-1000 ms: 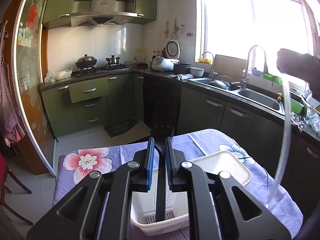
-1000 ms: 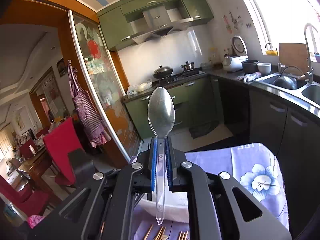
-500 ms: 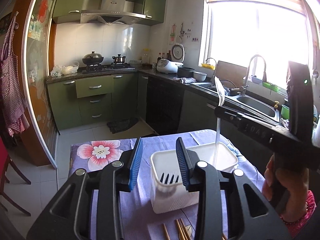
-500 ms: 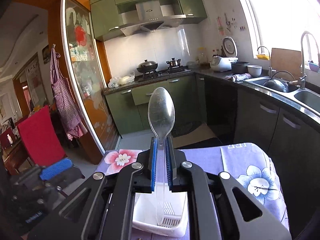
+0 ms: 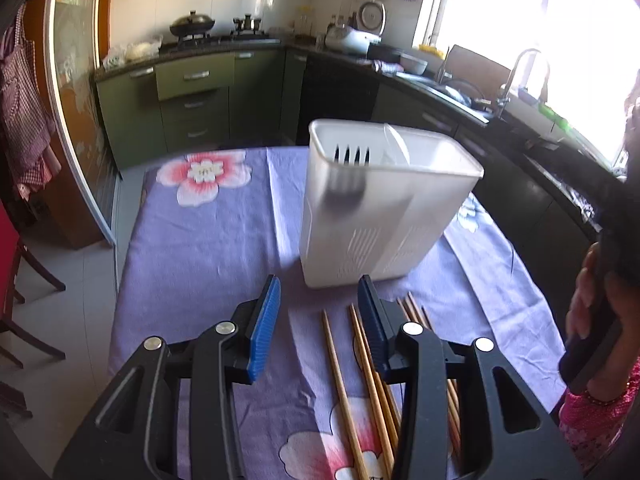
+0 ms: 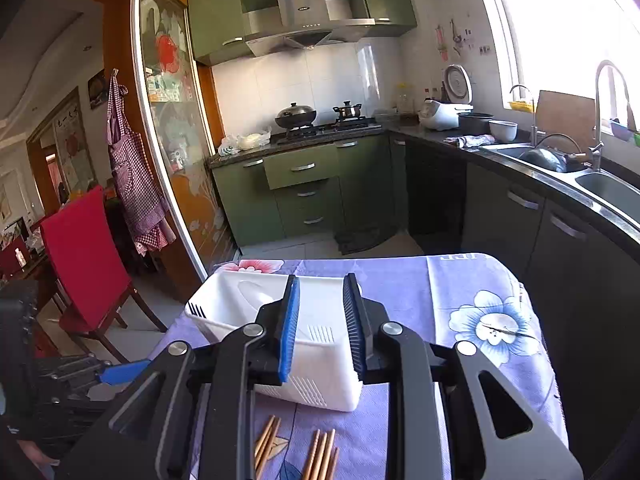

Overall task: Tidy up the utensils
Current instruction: 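Lower fork and spoon into the white holder while opening both tools, then grasp a wooden chopstick with left tool while right tool grasps another chopstick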

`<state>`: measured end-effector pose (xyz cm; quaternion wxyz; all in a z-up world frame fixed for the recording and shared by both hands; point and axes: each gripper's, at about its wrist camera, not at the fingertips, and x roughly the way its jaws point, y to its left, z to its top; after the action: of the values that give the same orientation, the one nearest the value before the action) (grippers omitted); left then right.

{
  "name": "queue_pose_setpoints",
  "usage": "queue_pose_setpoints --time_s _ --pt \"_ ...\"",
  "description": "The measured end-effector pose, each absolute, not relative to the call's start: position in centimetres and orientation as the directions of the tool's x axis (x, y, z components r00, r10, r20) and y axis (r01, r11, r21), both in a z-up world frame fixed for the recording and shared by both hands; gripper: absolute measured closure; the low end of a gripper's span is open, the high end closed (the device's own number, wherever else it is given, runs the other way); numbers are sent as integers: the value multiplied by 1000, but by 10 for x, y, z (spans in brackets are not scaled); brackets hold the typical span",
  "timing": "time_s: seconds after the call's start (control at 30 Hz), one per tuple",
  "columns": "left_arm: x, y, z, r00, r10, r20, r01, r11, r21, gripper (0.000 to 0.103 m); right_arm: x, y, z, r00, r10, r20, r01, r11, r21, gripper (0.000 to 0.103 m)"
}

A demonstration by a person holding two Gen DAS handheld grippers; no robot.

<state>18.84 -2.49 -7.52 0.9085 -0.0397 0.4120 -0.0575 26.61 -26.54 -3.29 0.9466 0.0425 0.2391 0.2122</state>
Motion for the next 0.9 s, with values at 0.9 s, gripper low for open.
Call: queue_pose_setpoints --time_s 0.9 --pt "212 -61 -165 303 -48 -952 36 999 -39 96 207 -353 -99 664 365 -652 -331 926 181 62"
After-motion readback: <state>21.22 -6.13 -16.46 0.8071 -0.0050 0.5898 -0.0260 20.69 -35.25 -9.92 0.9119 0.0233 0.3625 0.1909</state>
